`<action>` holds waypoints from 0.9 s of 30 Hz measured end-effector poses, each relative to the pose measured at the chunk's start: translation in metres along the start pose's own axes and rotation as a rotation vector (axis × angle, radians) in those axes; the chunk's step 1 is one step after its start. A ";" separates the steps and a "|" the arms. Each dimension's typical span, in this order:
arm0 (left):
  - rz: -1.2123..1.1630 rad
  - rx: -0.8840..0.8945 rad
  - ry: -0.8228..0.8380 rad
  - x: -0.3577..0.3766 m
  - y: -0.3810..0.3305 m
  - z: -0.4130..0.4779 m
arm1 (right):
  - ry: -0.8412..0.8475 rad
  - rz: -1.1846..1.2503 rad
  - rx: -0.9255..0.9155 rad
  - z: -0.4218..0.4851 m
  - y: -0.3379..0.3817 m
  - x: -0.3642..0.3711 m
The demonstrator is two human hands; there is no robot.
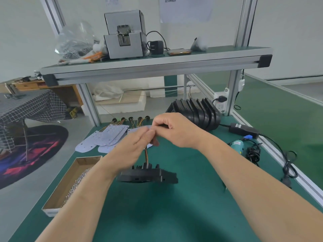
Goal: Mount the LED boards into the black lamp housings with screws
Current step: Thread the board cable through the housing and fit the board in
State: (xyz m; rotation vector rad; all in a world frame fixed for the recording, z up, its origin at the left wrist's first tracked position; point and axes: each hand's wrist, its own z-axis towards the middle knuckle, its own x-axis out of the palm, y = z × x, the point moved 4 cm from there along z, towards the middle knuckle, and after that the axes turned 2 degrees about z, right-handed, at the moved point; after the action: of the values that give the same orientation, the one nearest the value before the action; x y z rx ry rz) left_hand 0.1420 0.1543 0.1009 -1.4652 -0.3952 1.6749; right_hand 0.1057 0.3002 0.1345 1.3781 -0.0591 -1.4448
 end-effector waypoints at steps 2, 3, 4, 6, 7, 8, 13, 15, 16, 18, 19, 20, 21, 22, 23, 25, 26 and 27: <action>0.129 0.003 0.021 0.002 0.001 -0.006 | -0.042 0.007 -0.020 -0.003 0.004 -0.002; 0.195 0.003 0.021 0.003 0.002 -0.009 | -0.071 0.005 -0.023 -0.004 0.004 -0.004; 0.215 -0.020 0.016 0.004 0.003 -0.012 | -0.104 0.001 -0.024 -0.005 0.004 -0.005; 0.156 -0.101 0.019 0.007 0.010 -0.017 | -0.177 0.008 -0.024 -0.007 0.002 -0.008; 0.134 -0.141 0.027 0.009 0.013 -0.020 | -0.209 0.013 -0.027 -0.009 0.001 -0.007; 0.142 -0.166 0.027 0.011 0.015 -0.022 | -0.239 0.010 -0.034 -0.010 0.001 -0.006; 0.222 -0.224 -0.007 0.011 0.017 -0.027 | -0.374 0.064 0.021 -0.013 -0.005 0.001; 0.094 -0.233 -0.029 0.010 0.016 -0.024 | -0.443 0.353 0.110 -0.012 -0.009 0.004; 0.045 -0.221 -0.051 0.009 0.014 -0.022 | -0.463 0.568 0.138 -0.012 -0.011 0.008; -0.010 -0.176 -0.112 0.005 0.011 -0.021 | -0.460 0.969 0.157 -0.010 -0.014 0.017; -0.057 -0.165 -0.139 0.004 0.012 -0.023 | -0.457 1.133 0.161 -0.009 -0.015 0.019; -0.122 -0.159 -0.156 0.004 0.014 -0.026 | -0.470 1.277 0.166 -0.010 -0.017 0.019; -0.193 -0.148 -0.161 0.006 0.015 -0.029 | -0.502 1.397 0.175 -0.011 -0.020 0.017; -0.274 -0.131 -0.155 0.010 0.017 -0.033 | -0.547 1.498 0.192 -0.012 -0.024 0.015; -0.360 -0.116 -0.144 0.014 0.020 -0.035 | -0.596 1.574 0.216 -0.014 -0.027 0.013; -0.513 -0.092 -0.141 0.021 0.023 -0.034 | -0.671 1.682 0.278 -0.016 -0.033 0.012; -0.586 -0.081 -0.147 0.025 0.023 -0.032 | -0.691 1.740 0.309 -0.017 -0.035 0.014; -0.662 -0.077 -0.154 0.027 0.022 -0.029 | -0.696 1.813 0.335 -0.017 -0.036 0.016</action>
State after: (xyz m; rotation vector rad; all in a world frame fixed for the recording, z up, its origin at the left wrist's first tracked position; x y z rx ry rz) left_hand 0.1620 0.1537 0.0597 -1.0875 -0.9255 1.2390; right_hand 0.0999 0.3144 0.0943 0.4479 -1.5828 -0.1987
